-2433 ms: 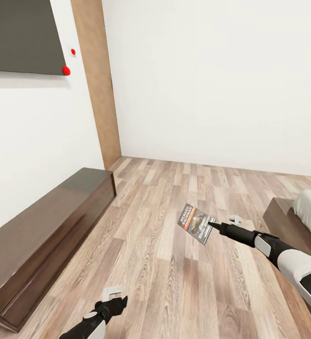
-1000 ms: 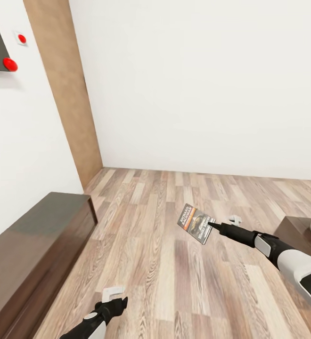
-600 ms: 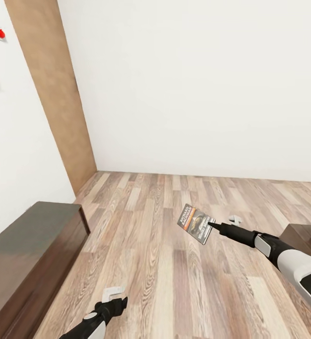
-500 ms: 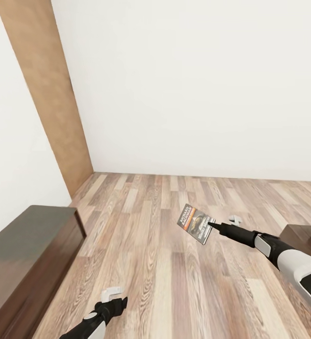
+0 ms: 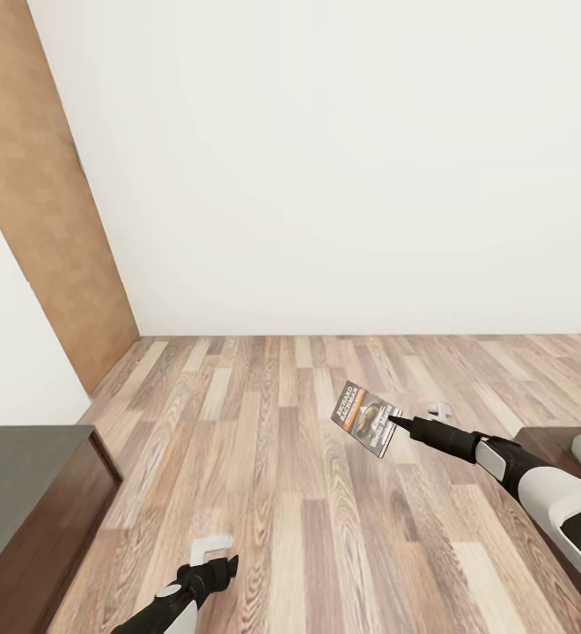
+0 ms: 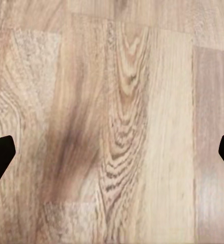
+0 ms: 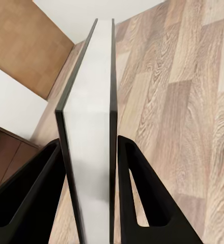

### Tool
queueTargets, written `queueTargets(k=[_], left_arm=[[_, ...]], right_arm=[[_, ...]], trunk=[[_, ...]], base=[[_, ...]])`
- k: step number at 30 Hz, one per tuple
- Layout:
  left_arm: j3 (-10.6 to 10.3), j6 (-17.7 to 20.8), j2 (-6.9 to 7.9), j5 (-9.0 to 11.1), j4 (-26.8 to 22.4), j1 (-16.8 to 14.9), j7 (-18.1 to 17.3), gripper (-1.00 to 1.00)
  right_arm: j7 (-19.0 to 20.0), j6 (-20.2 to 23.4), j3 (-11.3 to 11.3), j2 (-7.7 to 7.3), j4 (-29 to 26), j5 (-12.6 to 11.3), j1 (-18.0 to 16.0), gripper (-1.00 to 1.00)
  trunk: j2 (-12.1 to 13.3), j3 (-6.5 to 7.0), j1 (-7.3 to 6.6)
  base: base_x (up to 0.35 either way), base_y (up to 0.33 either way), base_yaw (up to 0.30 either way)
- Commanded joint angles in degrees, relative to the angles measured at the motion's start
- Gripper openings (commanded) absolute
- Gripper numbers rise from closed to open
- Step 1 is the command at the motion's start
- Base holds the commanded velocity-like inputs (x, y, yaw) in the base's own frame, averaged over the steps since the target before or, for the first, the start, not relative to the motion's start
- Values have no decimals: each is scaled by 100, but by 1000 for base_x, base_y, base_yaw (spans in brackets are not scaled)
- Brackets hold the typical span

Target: In the bedroom, move the book from the bed onto either nightstand, and place the two sandals side by side next to the bed.

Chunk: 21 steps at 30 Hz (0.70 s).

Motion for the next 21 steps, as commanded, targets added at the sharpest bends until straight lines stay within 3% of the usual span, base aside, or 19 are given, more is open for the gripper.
queueTargets(k=[1, 9, 21], left_arm=[[0, 0, 0, 0, 0, 0, 0, 100], [1, 0, 0, 4, 0, 0, -1, 100], [0, 0, -1, 8, 0, 0, 0, 100]], right_arm=[[0, 3, -47, 0, -3, -10, -1, -100], [0, -2, -47, 0, -3, -10, -1, -100], [6, 3, -47, 0, -3, -10, -1, -100]], trunk=[[0, 0, 0], [0, 0, 0], [0, 0, 0]], base=[[332, 0, -124], [332, 0, -166], [332, 0, -21]])
